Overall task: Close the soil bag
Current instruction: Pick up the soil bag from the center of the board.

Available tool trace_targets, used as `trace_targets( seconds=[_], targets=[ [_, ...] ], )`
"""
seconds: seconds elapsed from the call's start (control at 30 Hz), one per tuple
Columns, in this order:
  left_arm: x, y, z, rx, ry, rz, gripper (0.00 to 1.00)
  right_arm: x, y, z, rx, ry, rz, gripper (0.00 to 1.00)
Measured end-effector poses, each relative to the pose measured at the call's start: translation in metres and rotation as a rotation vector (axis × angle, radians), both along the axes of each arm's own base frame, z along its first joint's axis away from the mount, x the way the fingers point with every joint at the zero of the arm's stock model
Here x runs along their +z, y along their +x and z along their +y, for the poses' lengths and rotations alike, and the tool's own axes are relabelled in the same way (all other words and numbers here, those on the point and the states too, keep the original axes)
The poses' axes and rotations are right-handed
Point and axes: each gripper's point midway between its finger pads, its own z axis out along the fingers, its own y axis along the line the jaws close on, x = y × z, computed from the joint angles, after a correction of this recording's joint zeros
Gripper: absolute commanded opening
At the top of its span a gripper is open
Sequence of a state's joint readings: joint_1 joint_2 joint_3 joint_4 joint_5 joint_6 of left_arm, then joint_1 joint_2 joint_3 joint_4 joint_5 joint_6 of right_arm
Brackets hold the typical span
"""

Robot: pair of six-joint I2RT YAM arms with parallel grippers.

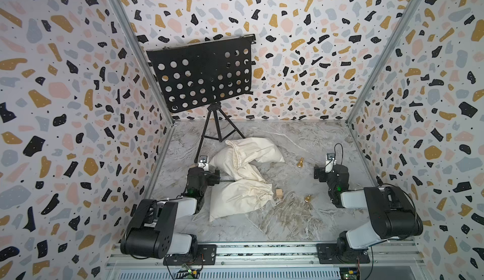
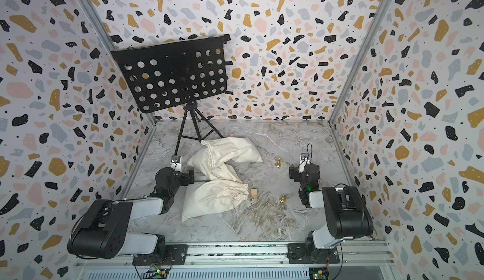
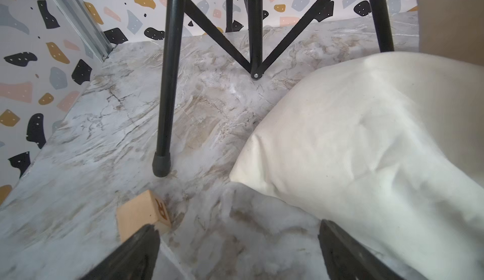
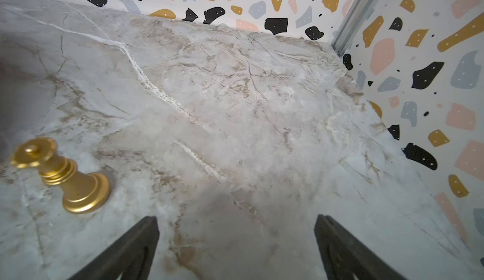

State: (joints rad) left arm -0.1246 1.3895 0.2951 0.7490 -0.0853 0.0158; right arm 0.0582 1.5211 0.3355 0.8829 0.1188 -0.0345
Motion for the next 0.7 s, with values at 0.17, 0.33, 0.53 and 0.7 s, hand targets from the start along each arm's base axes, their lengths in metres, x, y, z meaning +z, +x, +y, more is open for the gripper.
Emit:
trace_targets(
  seconds=[0.17,0.33,0.53,0.7],
  targets=[
    [0.0,0.0,0.0,0.0,0.0,0.0,0.99,0.0,0.0,0.0,0.0,0.0,0.0,1.0],
    [0.0,0.0,-0.001,-0.007,-0.004,0.0,1.0,0.0,0.0,0.0,0.001,0.0,0.001,1.0],
    [0.0,0.0,-0.003,-0.017,-0.008,0.0,1.0,0.0,0.0,0.0,0.001,0.001,0.001,1.0],
    [0.013,-0.004,-0.002,-0.013,-0.009,-0.009,0.99,0.0,0.0,-0.001,-0.003,0.001,-0.001,1.0]
  ],
)
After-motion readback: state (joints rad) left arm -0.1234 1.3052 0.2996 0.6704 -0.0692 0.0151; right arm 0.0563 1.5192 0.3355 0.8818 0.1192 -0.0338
